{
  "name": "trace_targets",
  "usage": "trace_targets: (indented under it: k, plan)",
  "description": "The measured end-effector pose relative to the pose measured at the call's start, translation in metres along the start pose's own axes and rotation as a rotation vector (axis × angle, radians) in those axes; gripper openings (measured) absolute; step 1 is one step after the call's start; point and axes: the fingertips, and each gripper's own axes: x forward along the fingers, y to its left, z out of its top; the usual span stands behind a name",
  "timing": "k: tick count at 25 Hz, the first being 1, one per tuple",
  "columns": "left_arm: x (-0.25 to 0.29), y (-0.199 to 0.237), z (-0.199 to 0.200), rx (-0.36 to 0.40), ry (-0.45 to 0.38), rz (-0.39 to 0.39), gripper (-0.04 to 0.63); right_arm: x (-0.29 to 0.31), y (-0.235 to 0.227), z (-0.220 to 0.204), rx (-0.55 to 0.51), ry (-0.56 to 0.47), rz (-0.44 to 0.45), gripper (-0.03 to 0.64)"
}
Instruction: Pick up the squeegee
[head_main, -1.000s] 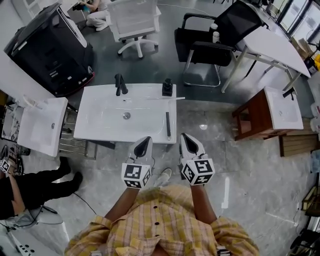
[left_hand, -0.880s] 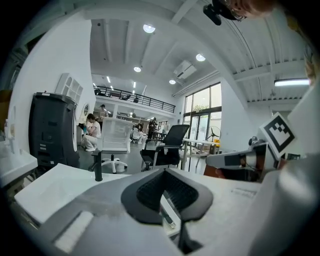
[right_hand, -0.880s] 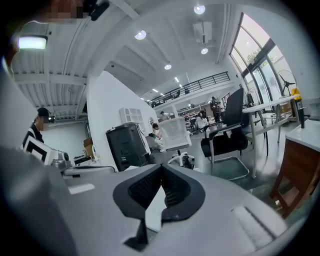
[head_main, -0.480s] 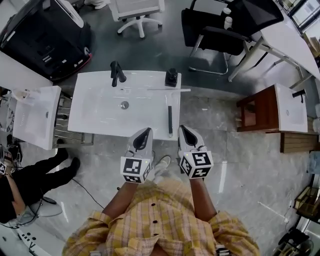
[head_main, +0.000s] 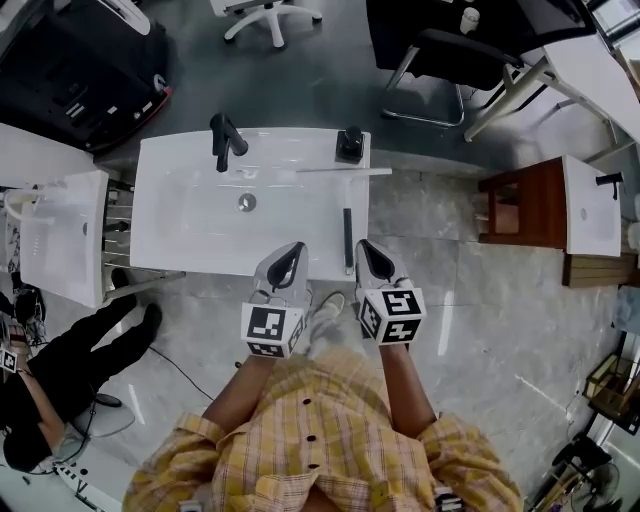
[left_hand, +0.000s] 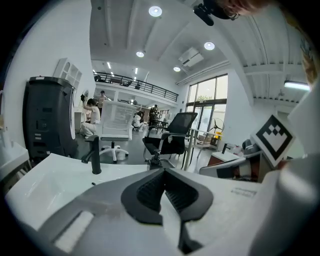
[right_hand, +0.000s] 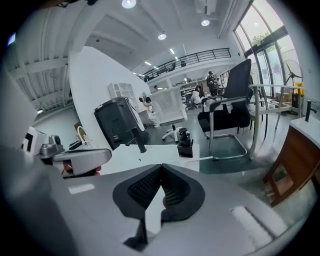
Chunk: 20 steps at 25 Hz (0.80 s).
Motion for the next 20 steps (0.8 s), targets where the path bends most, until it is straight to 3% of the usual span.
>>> trace_targets:
  k: [10, 20]
  plan:
    - [0.031, 0.013, -0.014, -0.038, 0.053, -0.047, 0.002, 0.043, -0.017, -0.018, 0.023, 0.14, -0.058, 0.001]
    - [0.054, 0.029, -0.028, -0.054, 0.108, -0.08, 0.002, 0.084, -0.037, -0.035, 0.057, 0.271, -0.113, 0.065]
